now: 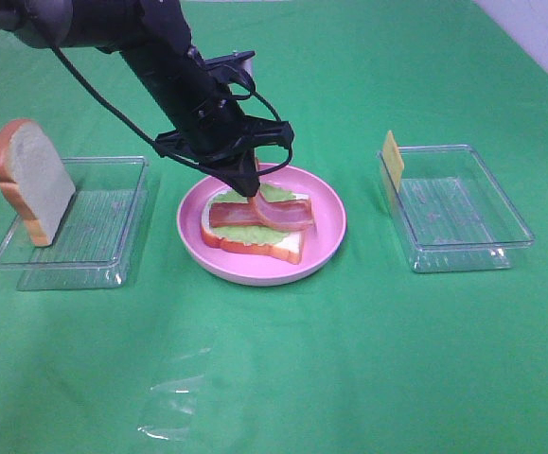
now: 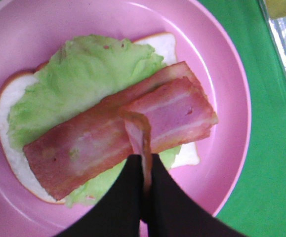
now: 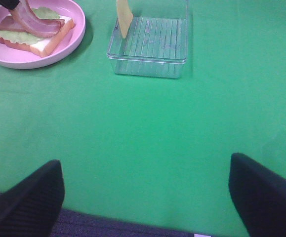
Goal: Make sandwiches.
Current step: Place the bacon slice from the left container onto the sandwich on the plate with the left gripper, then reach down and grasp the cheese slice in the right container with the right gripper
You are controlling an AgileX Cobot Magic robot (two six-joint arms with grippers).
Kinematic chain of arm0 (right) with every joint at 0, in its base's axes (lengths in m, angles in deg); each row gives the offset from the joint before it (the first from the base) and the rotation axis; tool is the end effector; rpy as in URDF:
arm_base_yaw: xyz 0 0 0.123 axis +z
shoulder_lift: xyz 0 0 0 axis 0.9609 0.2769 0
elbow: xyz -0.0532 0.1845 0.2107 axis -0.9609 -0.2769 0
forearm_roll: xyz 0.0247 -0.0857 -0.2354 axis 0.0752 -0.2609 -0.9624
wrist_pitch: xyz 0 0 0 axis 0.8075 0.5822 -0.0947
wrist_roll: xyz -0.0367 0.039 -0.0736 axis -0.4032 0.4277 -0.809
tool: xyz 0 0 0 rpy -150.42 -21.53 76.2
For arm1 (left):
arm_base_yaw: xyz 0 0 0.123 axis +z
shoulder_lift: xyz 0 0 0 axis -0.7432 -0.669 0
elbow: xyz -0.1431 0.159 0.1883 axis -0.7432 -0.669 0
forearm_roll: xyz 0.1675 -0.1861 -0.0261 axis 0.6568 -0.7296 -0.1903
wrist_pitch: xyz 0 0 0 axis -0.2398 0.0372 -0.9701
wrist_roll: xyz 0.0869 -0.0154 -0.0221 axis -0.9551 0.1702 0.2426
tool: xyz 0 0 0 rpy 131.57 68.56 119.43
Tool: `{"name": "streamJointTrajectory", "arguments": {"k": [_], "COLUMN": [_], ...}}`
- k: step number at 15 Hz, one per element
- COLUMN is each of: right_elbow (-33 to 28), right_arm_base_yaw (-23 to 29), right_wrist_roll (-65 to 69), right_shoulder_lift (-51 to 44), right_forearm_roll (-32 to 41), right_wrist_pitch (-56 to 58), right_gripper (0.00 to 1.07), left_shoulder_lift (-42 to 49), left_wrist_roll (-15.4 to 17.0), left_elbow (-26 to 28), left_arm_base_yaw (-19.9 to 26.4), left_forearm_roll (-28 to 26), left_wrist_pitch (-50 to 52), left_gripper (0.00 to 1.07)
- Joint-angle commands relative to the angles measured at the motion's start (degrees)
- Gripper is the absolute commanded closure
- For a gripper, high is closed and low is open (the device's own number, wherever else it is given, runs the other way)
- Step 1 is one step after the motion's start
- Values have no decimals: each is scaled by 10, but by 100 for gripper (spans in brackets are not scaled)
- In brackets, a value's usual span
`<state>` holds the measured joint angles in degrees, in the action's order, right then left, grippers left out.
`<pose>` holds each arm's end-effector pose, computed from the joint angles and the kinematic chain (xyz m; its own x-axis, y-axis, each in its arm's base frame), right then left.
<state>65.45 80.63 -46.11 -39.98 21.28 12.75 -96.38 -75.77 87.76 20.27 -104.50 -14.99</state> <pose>-0.0023 0.0010 0.2614 -0.5174 -0.1246 -0.8467 -0.1611 0.9858 -0.0466 0.4161 -0.2509 0.1705 -0.9244 0.2559 -0.2830 0.3499 0.8644 -0.3612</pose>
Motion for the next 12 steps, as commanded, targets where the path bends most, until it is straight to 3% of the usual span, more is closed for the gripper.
{"name": "streamJointTrajectory", "arguments": {"k": [1,3,4,6,12], "right_elbow": [1,1,1,1,1], "right_arm_base_yaw": [1,1,1,1,1], "right_wrist_roll": [-5,-5,-5,-5,-5], "right_shoulder_lift": [-19,-19,-19,-19,-19], "right_forearm_roll": [2,2,2,2,2], "right_wrist_pitch": [-1,-1,-1,-1,-1], "right_gripper": [20,20,20,20,20], "left_shoulder_lift": [-1,-1,-1,-1,1], "left_wrist_roll": [3,18,19,18,18], "left_elbow": [2,2,2,2,3], "left_arm_base_yaw": [-2,-2,-2,-2,-2], "left_forearm_roll": [15,30,35,35,35], "left_wrist_pitch": [-17,-18,-18,-19,-34], "left_gripper": [106,92,69,6,6]}}
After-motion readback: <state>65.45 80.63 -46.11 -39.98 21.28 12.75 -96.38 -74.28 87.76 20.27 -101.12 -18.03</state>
